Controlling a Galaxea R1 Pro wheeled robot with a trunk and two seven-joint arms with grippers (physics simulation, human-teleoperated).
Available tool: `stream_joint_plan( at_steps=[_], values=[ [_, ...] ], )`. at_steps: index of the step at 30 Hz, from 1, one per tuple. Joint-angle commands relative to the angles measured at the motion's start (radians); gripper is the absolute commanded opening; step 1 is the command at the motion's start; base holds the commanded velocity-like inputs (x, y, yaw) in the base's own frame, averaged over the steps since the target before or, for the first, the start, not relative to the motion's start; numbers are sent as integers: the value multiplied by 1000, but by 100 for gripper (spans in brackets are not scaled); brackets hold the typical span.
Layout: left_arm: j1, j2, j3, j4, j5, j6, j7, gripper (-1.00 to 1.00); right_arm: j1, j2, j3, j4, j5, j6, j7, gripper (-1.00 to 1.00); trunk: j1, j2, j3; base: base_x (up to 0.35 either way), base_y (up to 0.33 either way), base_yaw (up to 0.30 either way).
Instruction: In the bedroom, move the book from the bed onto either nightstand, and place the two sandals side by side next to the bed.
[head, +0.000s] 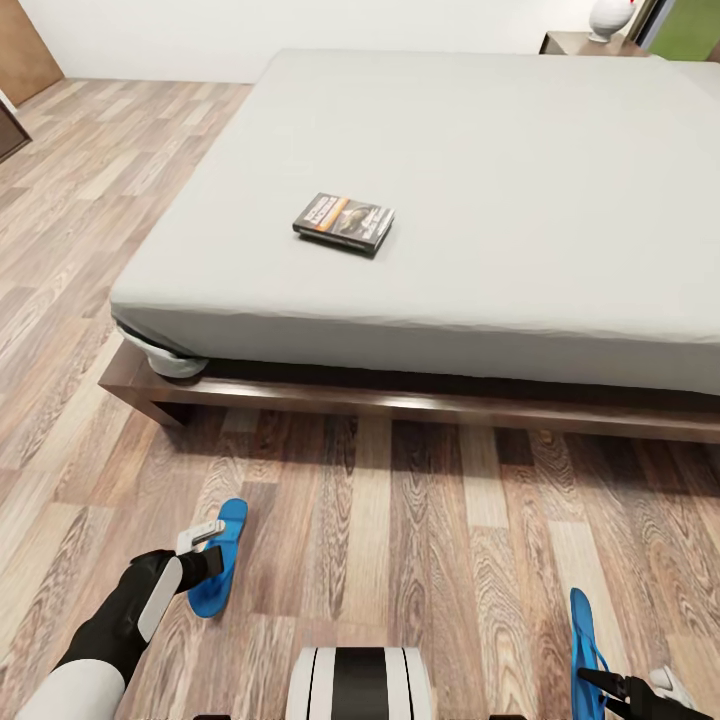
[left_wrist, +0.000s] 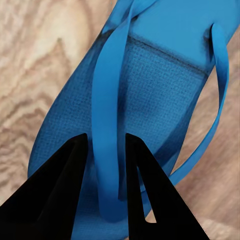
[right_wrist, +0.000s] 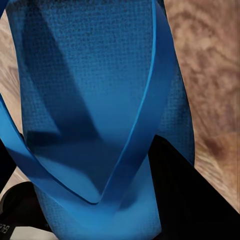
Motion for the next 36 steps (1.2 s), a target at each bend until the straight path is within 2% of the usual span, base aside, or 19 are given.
stream_joint_plan(
  at_steps=[1,5,12,14,20,27,36],
  values=[
    [0,0,0,-1,10,5,8,-100,-1,1,-8,-1,9,9,5,-100,0,0,-1,0,0,0],
    [0,0,8,-1,10,3,7,-100,-1,1,-9,-1,9,9,5,-100,0,0,-1,0,0,0],
    [0,4,119,-1,9,-3,5,-100,-1,1,-9,-1,9,9,5,-100,0,0,-1,111,0,0],
    [0,9,131,-1,9,-3,5,-100,-1,1,-9,-1,9,9,5,-100,0,0,-1,101,0,0],
    [0,12,139,-1,9,-3,3,-100,-1,1,-8,-1,9,9,5,-100,0,0,-1,30,0,0],
    [0,11,138,-1,9,-4,3,-100,-1,1,-8,-1,9,9,5,-100,0,0,-1,239,0,0],
    [0,11,138,-1,9,-6,3,-100,-1,1,-9,-1,9,9,5,-100,0,0,-1,88,0,0]
  ],
)
